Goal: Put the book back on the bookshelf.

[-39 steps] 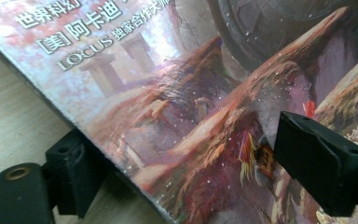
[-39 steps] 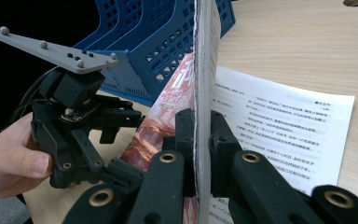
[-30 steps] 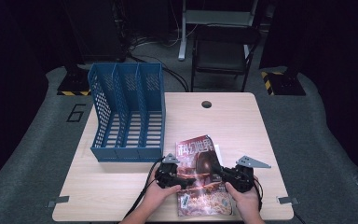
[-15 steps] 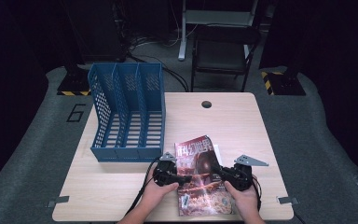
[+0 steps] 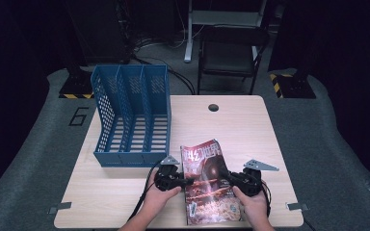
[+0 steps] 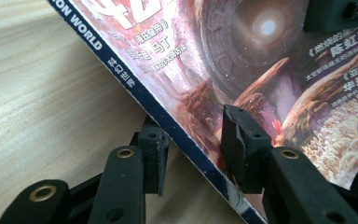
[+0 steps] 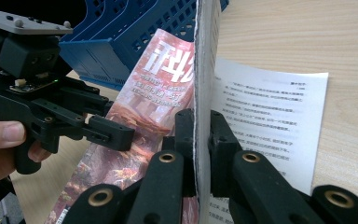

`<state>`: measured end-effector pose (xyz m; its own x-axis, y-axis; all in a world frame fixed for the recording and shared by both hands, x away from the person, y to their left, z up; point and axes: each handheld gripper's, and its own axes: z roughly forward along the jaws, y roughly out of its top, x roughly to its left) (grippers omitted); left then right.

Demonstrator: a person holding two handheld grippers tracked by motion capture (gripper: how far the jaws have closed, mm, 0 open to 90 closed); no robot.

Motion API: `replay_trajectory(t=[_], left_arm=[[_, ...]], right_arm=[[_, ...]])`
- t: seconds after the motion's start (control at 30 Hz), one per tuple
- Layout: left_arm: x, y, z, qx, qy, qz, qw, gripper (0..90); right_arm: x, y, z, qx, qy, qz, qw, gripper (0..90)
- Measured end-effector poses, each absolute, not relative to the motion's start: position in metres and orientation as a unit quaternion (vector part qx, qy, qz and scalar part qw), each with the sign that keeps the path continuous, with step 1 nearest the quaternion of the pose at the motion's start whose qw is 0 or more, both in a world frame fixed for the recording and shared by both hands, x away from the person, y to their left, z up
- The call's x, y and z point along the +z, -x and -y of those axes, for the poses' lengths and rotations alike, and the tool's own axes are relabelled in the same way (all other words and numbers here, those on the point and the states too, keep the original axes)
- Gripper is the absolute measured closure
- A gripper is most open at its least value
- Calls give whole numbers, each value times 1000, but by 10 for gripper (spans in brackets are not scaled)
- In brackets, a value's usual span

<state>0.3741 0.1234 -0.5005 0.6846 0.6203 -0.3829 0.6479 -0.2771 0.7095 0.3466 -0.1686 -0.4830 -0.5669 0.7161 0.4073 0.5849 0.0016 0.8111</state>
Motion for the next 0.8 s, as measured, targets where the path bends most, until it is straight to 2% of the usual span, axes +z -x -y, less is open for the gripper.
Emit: replay_trajectory(t=[0.47,0.8], left_arm=[[-475,-358,-144,-6,-810,-351,469,698],[-459,-357,-152,-10,-804,-345,485,748]], right_arm=[[-473,-342,170,544,-449,-707,57,851],[-466,-342,171,550,-434,-711,57,848]])
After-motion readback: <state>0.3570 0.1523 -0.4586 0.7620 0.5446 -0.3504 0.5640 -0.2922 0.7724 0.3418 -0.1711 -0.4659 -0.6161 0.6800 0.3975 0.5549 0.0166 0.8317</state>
